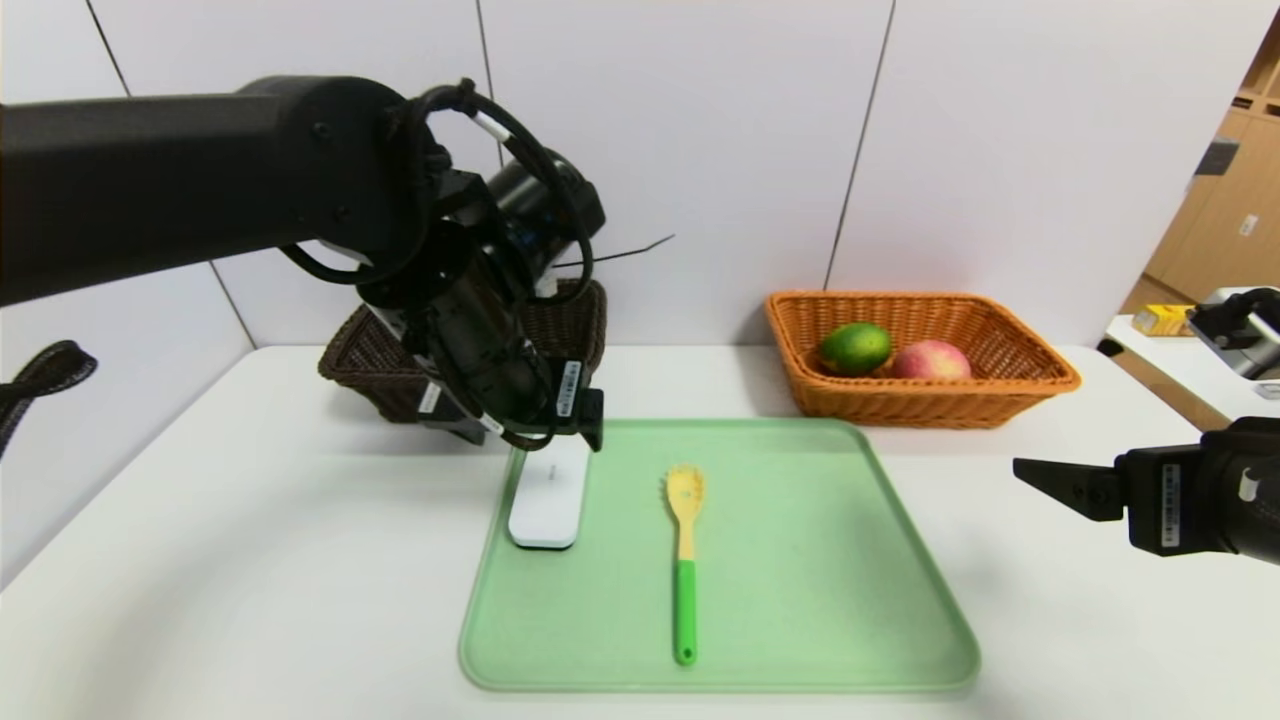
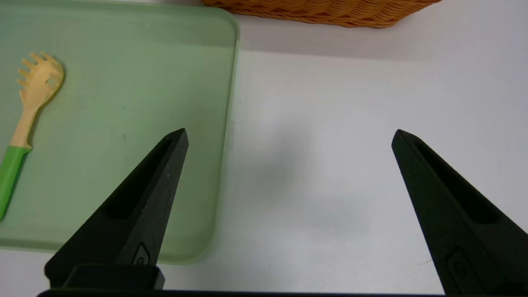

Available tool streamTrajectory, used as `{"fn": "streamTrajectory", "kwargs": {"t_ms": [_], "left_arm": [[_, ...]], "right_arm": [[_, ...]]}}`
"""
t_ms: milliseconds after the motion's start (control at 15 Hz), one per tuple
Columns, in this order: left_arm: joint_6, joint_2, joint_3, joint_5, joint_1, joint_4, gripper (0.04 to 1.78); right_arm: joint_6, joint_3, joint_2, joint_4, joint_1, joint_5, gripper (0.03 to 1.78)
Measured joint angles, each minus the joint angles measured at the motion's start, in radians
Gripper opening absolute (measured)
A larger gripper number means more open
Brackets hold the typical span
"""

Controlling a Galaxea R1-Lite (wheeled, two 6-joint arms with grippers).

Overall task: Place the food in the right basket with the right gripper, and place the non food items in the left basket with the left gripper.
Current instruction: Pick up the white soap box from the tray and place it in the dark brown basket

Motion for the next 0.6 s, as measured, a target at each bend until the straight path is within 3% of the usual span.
{"fn": "streamTrajectory", "kwargs": {"t_ms": [600], "left_arm": [[-0.047,0.130,0.001,0.001,-0.011,-0.002,1.69]], "right_arm": [[0.000,0.011,-0.001,0.000,0.000,0.000,1.70]]}}
